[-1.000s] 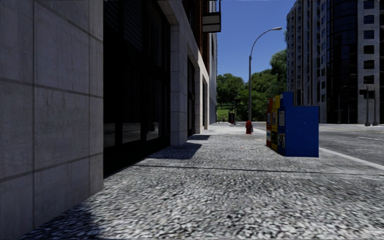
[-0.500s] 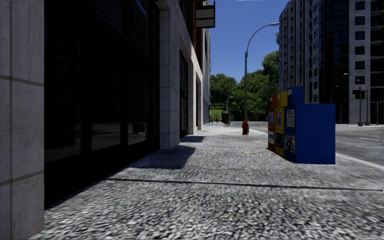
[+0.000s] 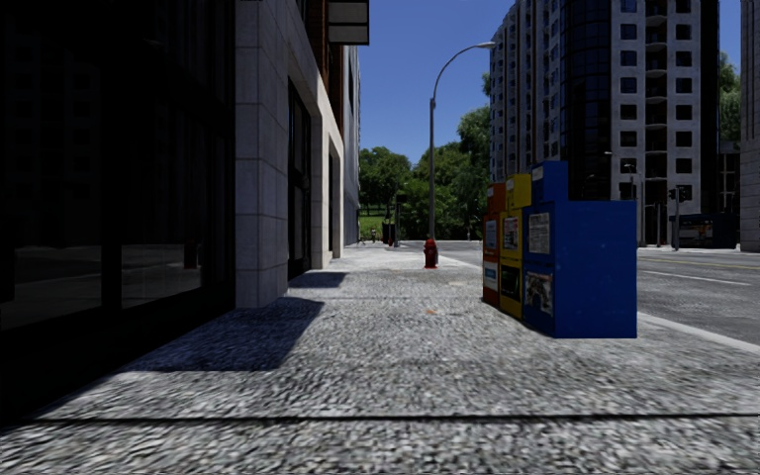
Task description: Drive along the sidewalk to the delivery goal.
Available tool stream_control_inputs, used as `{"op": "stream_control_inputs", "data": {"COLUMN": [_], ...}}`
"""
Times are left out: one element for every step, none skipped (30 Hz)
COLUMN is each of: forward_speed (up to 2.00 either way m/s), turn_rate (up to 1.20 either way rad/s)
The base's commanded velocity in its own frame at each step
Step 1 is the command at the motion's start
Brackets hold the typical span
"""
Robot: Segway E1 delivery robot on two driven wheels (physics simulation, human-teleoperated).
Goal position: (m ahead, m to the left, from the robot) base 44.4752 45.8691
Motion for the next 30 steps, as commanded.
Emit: {"op": "stream_control_inputs", "data": {"forward_speed": [1.49, 1.49, 1.49, 1.49, 1.49, 1.49, 1.49, 1.49, 1.49, 1.49, 1.49, 1.49, 1.49, 1.49, 1.49, 1.49, 1.49, 1.49, 1.49, 1.49, 1.49, 1.49, 1.49, 1.49, 1.49, 1.49, 1.49, 1.49, 1.49, 1.49], "turn_rate": [0.0, 0.0, 0.0, 0.0, 0.0, 0.0, 0.0, 0.0, 0.0, 0.0, 0.0, 0.0, 0.0, 0.0, 0.0, 0.0, 0.0, 0.0, 0.0, 0.0, 0.0, 0.0, 0.0, 0.0, 0.0, 0.0, 0.0, 0.0, 0.0, 0.0]}}
